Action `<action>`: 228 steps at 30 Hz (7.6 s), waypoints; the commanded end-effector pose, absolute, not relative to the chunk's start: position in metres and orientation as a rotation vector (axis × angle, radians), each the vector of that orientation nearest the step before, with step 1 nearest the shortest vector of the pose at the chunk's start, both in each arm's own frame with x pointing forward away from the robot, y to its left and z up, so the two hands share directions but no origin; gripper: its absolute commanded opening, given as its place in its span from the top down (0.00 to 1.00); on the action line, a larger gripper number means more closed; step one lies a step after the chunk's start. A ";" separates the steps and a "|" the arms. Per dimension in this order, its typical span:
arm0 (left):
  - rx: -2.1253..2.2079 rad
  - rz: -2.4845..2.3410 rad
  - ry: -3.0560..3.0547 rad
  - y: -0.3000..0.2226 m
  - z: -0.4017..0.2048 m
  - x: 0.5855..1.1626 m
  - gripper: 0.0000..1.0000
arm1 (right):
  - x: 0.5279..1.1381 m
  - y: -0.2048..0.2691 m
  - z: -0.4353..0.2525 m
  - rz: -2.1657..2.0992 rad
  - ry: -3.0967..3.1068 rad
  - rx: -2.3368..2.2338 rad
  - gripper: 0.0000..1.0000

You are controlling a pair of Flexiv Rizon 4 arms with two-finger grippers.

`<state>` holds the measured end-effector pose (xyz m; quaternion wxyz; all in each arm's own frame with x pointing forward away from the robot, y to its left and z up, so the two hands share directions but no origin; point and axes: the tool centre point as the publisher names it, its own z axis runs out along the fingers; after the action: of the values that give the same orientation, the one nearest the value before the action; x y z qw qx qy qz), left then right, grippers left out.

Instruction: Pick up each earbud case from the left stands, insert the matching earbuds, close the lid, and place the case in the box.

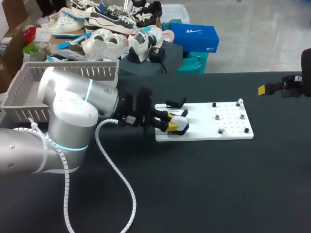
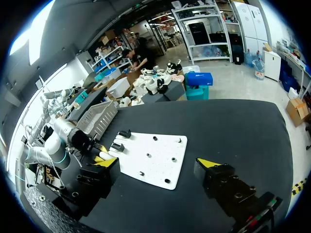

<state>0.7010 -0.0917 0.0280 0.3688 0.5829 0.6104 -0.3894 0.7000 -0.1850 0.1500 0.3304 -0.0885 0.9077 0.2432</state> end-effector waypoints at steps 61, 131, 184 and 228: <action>1.249 -1.194 1.202 -0.073 0.124 0.627 1.00 | 0.700 -0.185 0.150 0.636 2.374 -0.231 0.00; 1.304 -1.219 1.147 -0.135 0.083 0.654 1.00 | 0.617 -0.040 0.149 0.630 2.361 -0.715 0.00; 1.301 -1.211 1.142 -0.135 0.084 0.655 1.00 | 0.644 -0.007 0.101 0.669 2.480 -0.735 0.00; 1.301 -1.211 1.142 -0.135 0.084 0.655 1.00 | 0.652 -0.012 0.096 0.654 2.522 -0.700 0.00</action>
<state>0.6553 -0.1343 0.0847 0.4906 0.5367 0.4704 -0.4999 0.6509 -0.0130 0.0961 0.2202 -0.2539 0.9114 0.2377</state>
